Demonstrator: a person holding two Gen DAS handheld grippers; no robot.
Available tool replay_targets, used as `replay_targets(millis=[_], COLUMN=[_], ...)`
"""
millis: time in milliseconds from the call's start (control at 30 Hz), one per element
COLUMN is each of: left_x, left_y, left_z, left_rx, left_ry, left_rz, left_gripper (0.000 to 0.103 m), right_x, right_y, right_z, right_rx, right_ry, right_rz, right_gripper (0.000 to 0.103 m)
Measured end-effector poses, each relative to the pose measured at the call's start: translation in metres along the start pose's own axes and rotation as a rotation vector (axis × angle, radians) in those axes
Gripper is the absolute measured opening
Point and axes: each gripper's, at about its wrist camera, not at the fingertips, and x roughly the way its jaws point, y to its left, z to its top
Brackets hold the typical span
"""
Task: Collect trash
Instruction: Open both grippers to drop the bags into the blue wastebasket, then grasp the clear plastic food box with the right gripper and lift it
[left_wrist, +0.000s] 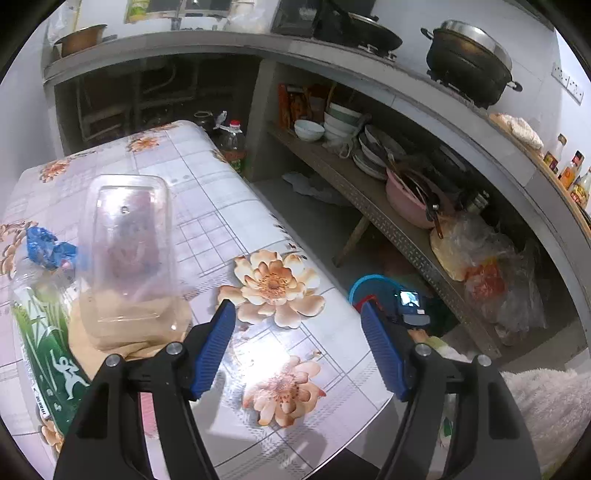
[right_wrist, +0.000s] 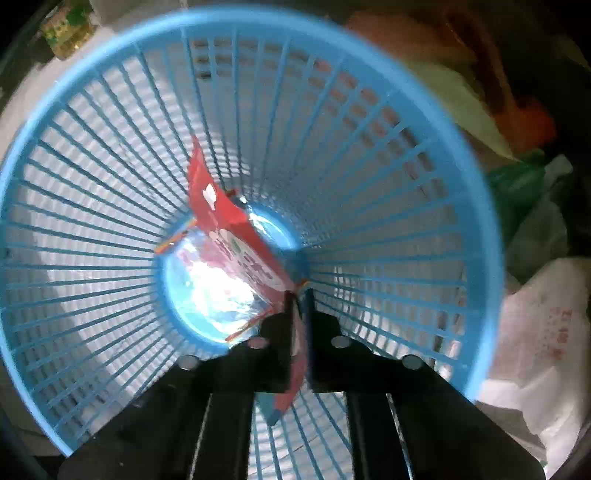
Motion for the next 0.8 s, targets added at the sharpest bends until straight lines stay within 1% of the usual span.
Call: replay_targets(millis=[33,67,100,167,267,333,400,467,500,567,700,800], left_x=[-0.004,-0.008,-0.011,-0.019,-0.034,-0.042,-0.053,-0.062,-0.068,-0.078,-0.097,-0.107], left_y=[0.002,0.004,0.006,0.011,0.02,0.024,0.031,0.036,0.04,0.047,0.063,0.076], left_z=[-0.002,-0.004,-0.005,-0.011,-0.02,-0.025,-0.033,-0.039,-0.044,-0.051,-0.064,-0.071], left_rx=[-0.001,-0.001,-0.003,-0.013,-0.031,-0.039,-0.042,-0.04,-0.041,-0.046,-0.057,-0.089], left_ry=[-0.012,-0.024,-0.032,-0.053,-0.084,-0.103,-0.125,-0.14,-0.151,-0.168,-0.215,-0.242], left_rz=[-0.002,0.0,0.003,0.012,0.018,0.029,0.049,0.07,0.085,0.11,0.164,0.206], left_gripper=[0.068,0.069,0.07,0.071,0.073,0.077,0.079,0.081,0.082,0.083,0.088,0.09], right_x=[-0.01,-0.021,-0.037,-0.067,-0.111,-0.148,-0.184,-0.228,-0.243,-0.287,-0.348,-0.381], right_y=[-0.003,-0.004,-0.006,-0.01,-0.016,-0.021,-0.023,-0.025,-0.024,-0.02,0.009,0.034], right_z=[-0.002,-0.004,-0.007,-0.017,-0.037,-0.054,-0.068,-0.084,-0.089,-0.101,-0.115,-0.123], right_rx=[0.001,0.0,-0.007,-0.027,-0.038,-0.035,-0.024,-0.009,-0.006,-0.012,-0.074,-0.13], right_ry=[-0.015,-0.034,-0.073,-0.139,-0.217,-0.285,-0.347,-0.425,-0.452,-0.514,-0.602,-0.644], right_rz=[0.007,0.018,0.031,0.029,0.039,0.069,0.121,0.207,0.243,0.345,0.509,0.61], right_gripper=[0.041,0.056,0.06,0.064,0.066,0.067,0.069,0.076,0.077,0.081,0.084,0.086])
